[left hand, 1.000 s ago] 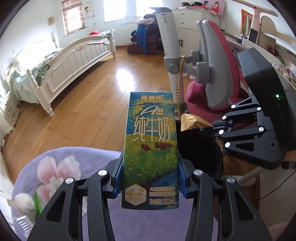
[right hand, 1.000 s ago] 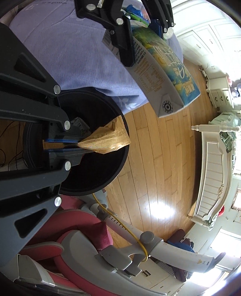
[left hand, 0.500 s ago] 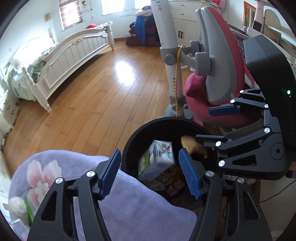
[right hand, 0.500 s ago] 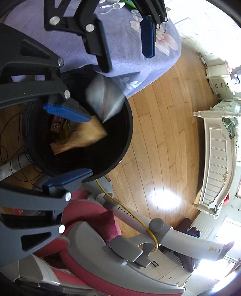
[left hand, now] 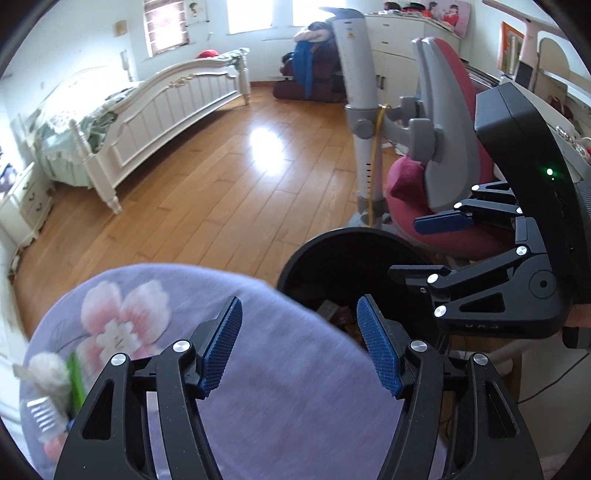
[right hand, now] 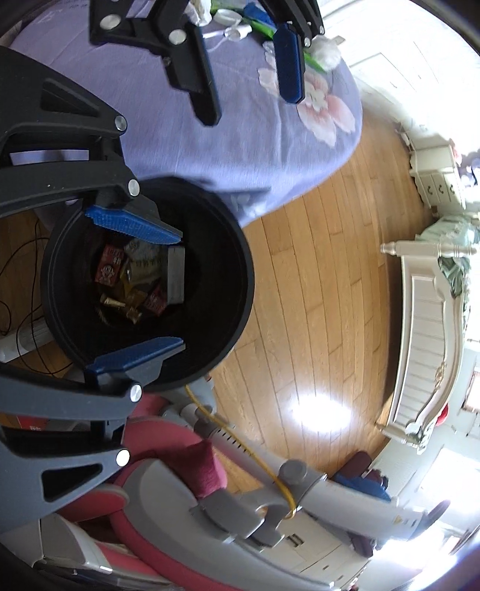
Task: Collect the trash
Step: 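Move both open grippers back over the table, then grasp the clear plastic tray with the left gripper while the right grasps the green packet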
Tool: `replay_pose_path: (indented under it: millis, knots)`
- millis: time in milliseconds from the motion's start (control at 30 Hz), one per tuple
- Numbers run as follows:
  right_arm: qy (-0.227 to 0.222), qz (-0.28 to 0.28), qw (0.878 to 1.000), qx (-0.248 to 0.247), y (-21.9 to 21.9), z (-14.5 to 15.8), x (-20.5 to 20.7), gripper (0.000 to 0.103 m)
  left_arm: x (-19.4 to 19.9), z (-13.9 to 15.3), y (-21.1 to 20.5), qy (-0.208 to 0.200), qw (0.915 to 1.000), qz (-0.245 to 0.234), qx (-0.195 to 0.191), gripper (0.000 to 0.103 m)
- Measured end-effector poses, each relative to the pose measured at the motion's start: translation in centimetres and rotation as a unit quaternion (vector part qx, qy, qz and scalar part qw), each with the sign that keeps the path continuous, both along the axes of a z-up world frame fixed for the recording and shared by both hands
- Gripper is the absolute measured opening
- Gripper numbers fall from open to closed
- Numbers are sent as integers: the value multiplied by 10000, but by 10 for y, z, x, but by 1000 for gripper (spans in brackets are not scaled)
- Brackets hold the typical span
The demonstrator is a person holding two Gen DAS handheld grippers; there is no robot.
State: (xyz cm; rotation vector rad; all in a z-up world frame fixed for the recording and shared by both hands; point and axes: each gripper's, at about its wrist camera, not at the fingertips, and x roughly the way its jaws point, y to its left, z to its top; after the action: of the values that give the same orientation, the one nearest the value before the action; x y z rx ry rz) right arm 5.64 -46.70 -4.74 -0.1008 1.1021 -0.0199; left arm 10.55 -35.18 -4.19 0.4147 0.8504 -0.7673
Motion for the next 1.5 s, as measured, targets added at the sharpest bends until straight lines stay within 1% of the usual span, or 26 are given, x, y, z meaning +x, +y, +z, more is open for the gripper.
replay_pose_path:
  millis: [167,367,467,600,667,800,833,867,900,933,1000,1033,1133,1167,1267,1300,1367,1433,1500]
  knots:
    - [-21,289,9996,61,38,0,8,53,9,6,63,-29,9988,482,-7,65]
    - [-40,622,9980,113,83,6,18,53,19,12,138,-148,9947,1013,122,65]
    - [-75,827,9964,166,108,11,26,53,23,15,177,-333,9907,1292,268,65]
    - [-91,1103,9937,190,142,15,37,53,37,15,226,-482,9813,1797,495,65]
    - [-89,1195,9926,185,156,16,42,53,44,12,244,-541,9763,2016,568,65]
    - [-51,1355,9906,190,181,15,52,53,57,1,255,-512,9733,2125,692,64]
    - [-37,1364,9905,194,183,15,55,53,62,-3,257,-498,9736,2109,723,62]
    - [-37,1364,9905,194,183,15,55,53,65,-7,255,-436,9741,2084,759,54]
    - [-9,1371,9903,212,186,14,58,52,71,-12,254,-320,9757,2025,776,44]
    - [23,1377,9902,249,188,14,61,52,75,-16,253,-218,9770,1977,773,40]
    - [50,1385,9899,312,193,15,67,52,85,-25,252,-37,9769,1969,823,27]
    - [41,1392,9897,332,196,17,71,52,89,-27,254,17,9768,1986,795,27]
    - [57,1434,9885,473,202,19,80,52,95,-28,266,252,9783,2009,445,14]
    - [77,1466,9877,534,206,19,85,52,97,-27,271,321,9778,2035,370,7]
    - [129,1552,9854,688,220,19,96,52,97,-28,280,367,9761,2130,226,6]
    - [154,1576,9845,757,225,19,100,50,97,-27,286,370,9754,2167,166,6]
    - [230,1631,9820,929,236,18,108,43,95,-25,295,362,9750,2191,43,5]
    - [330,1675,9789,1125,247,15,116,43,92,-21,303,317,9744,2224,-16,5]
    - [419,1694,9774,1190,254,11,122,43,88,-19,308,264,9742,2240,-45,5]
